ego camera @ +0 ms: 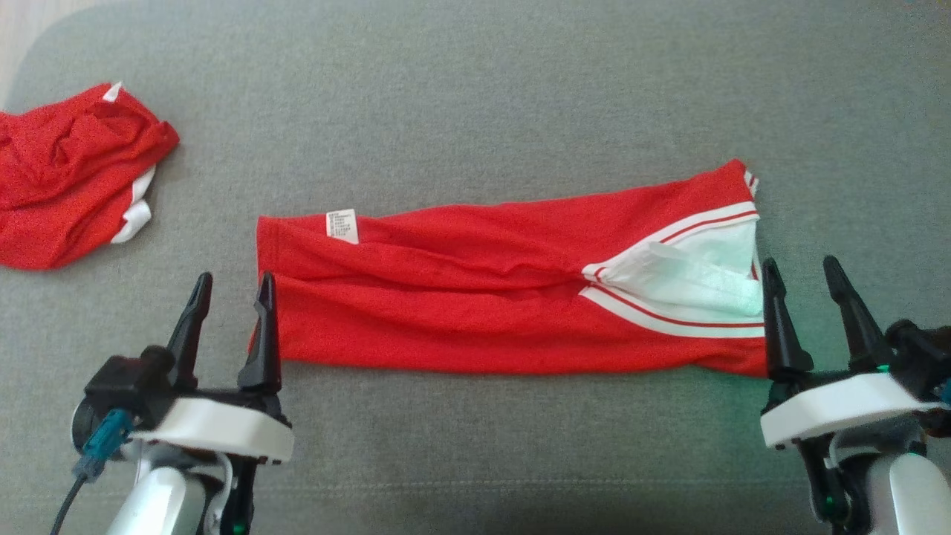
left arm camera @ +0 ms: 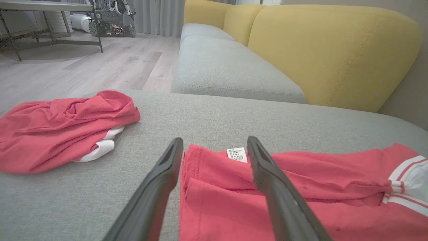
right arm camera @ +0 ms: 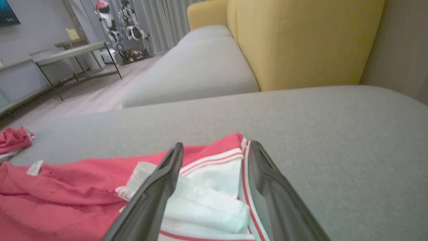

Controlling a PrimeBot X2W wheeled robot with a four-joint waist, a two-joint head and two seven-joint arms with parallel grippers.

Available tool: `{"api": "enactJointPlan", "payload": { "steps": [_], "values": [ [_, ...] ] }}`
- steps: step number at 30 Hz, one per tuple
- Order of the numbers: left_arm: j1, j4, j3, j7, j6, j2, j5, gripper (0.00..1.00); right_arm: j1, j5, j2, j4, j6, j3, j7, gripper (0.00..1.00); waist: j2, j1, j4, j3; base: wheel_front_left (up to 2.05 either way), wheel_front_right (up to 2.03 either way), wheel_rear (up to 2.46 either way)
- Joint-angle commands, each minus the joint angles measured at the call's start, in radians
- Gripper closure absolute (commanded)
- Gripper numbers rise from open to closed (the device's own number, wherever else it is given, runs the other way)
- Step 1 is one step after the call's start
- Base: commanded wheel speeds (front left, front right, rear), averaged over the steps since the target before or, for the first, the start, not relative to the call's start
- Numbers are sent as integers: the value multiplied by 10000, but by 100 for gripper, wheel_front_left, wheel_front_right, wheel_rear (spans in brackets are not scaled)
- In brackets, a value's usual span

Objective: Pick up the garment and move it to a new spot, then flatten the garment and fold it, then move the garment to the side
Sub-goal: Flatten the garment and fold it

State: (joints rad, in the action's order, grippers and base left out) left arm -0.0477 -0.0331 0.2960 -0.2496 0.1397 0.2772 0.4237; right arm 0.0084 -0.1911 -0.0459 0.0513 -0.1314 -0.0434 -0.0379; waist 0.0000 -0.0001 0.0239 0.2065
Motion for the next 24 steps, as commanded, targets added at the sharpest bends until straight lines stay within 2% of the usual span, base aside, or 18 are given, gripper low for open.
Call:
{"api": "enactJointPlan", "payload": {
  "steps": [1, 7, 14, 23, 24],
  "values": [
    [-588, 324, -339, -122, -58, 83, -82, 0, -519, 159, -43, 62, 7, 45, -116, 0, 0, 1, 123, 207, 0, 0, 0],
    [-1000, 182, -177, -122, -261, -89, -98, 0, -1067, 471, -58, -845, 7, -252, -896, 0, 0, 1, 358, 690, 0, 0, 0],
    [-1449, -20, -184, -122, -542, -366, -182, 0, -1744, 621, -148, -1806, 7, -508, -2527, 0, 0, 1, 517, 1257, 0, 0, 0],
    [-1704, -187, -388, -122, -879, -642, -384, 0, -2153, 398, -178, -2210, 7, -553, -3239, 0, 0, 1, 556, 1503, 0, 0, 0],
    [-1704, -203, -421, -122, -905, -665, -406, 0, -2133, 325, -175, -2203, 7, -521, -3278, 65, 0, 1, 548, 1498, 0, 0, 0]
  ]
}}
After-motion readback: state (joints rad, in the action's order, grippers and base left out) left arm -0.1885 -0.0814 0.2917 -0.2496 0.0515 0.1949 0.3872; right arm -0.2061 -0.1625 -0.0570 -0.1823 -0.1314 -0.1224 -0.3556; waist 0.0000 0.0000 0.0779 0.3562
